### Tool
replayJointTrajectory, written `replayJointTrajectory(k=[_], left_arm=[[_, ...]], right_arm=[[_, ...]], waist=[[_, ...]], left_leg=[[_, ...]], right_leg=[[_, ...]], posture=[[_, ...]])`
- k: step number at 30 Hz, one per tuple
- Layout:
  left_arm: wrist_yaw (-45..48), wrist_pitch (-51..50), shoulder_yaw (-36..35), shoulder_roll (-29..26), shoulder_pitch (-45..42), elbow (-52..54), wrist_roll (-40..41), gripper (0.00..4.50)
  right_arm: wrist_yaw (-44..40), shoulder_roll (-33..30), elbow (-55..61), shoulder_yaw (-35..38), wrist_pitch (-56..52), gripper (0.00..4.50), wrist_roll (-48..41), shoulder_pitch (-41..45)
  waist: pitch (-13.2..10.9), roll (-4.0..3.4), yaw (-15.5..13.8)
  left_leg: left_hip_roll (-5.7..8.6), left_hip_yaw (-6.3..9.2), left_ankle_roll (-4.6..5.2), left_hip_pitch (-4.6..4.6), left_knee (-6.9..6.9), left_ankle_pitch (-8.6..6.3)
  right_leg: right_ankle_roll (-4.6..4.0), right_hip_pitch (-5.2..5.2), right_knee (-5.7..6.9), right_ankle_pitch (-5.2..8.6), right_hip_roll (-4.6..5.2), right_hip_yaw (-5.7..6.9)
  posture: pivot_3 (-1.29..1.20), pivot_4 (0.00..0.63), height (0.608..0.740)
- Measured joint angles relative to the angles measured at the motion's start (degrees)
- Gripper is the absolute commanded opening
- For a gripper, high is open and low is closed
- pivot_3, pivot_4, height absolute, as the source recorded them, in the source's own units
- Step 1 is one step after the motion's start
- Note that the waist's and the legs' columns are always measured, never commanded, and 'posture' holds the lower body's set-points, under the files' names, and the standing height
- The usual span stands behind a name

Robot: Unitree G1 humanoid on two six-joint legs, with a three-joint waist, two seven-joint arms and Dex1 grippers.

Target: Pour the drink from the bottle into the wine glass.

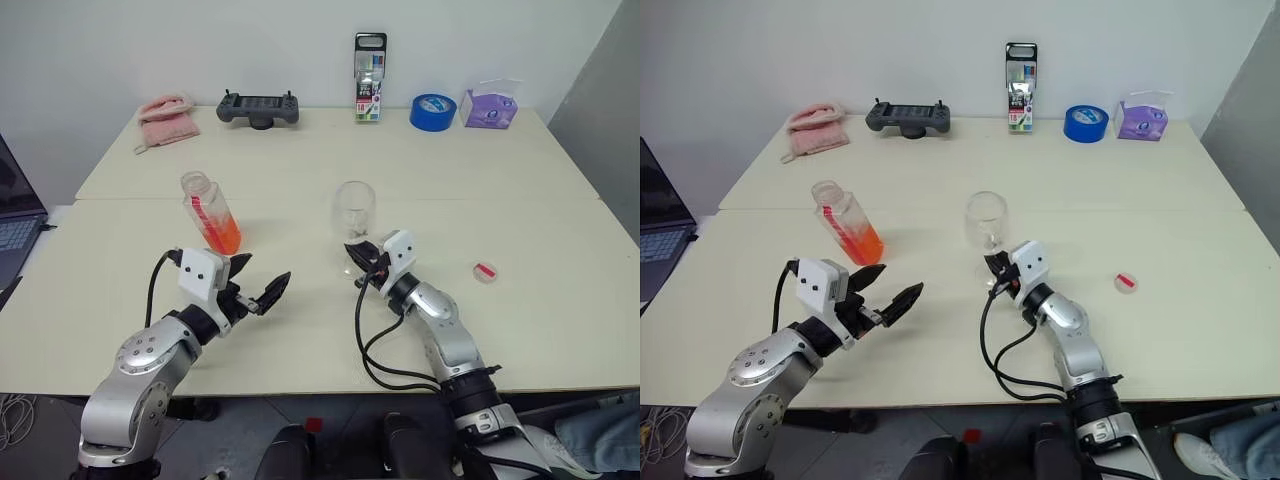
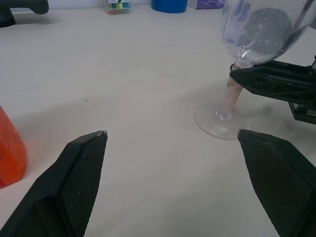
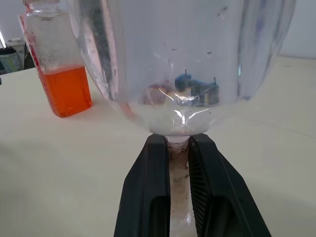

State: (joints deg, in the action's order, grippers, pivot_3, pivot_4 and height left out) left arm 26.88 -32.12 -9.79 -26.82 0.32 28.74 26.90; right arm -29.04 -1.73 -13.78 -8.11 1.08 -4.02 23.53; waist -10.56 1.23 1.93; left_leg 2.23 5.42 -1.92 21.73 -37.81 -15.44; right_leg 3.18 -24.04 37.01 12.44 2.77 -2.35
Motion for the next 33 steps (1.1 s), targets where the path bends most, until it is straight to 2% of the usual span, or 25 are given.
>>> replayJointTrajectory(k=[6, 11, 17, 22, 30, 33], left_arm=[[0.0, 0.0, 0.0, 0.0, -0.1, -0.2, -0.2, 4.5], [0.1, 0.1, 0.0, 0.0, -0.4, -0.9, -0.4, 4.5], [-1.0, 1.0, 0.0, 1.0, -1.4, -3.4, -0.6, 4.5], [-4.3, 5.3, -2.9, 3.3, -2.4, -6.1, -2.3, 4.5], [-6.6, 10.5, -4.1, 5.1, -0.1, -8.5, -5.4, 4.5], [-8.3, 13.0, -4.7, 6.1, 0.7, -10.0, -7.0, 4.5]], right_arm=[[-1.0, -0.7, -2.9, -2.4, -5.4, 2.59, 0.6, -0.6], [-1.3, -1.1, -2.9, -3.5, -6.1, 4.48, 0.6, -0.4], [-2.4, -3.6, -1.7, -4.1, -8.1, 4.48, 0.5, 0.3], [-4.8, -7.4, 4.7, -3.0, -12.4, 4.48, -1.5, 0.5], [-10.9, -17.2, 17.8, -1.1, -21.2, 4.48, -6.3, -1.6], [-14.8, -23.6, 23.5, 1.2, -26.3, 4.48, -10.2, -3.9]], waist=[[0.0, -0.01, 0.0], [0.0, -0.01, 0.0], [0.0, -0.01, 0.0], [0.0, -0.01, -0.1], [0.0, 0.0, -0.2], [0.0, 0.01, -0.3]], left_leg=[[-0.01, -0.03, 0.0, 0.03, 0.0, 0.0], [0.0, -0.01, 0.0, 0.03, 0.0, 0.0], [0.01, 0.01, 0.0, 0.05, -0.01, 0.0], [0.01, 0.01, 0.0, 0.06, -0.02, 0.0], [0.01, 0.02, 0.01, 0.1, -0.02, 0.0], [0.01, 0.02, 0.02, 0.15, -0.05, -0.01]], right_leg=[[-0.01, -0.04, 0.01, 0.0, -0.01, -0.02], [0.0, -0.03, 0.0, 0.0, -0.01, -0.01], [0.0, -0.02, -0.01, 0.0, 0.0, 0.0], [0.0, -0.03, -0.02, 0.0, 0.01, 0.01], [0.01, -0.02, -0.05, 0.01, 0.04, 0.03], [0.02, -0.01, -0.08, 0.02, 0.13, 0.03]], posture=[[0.0, 0.15, 0.74], [0.0, 0.15, 0.74], [0.0, 0.15, 0.74], [0.0, 0.15, 0.74], [0.0, 0.15, 0.74], [0.0, 0.15, 0.74]])
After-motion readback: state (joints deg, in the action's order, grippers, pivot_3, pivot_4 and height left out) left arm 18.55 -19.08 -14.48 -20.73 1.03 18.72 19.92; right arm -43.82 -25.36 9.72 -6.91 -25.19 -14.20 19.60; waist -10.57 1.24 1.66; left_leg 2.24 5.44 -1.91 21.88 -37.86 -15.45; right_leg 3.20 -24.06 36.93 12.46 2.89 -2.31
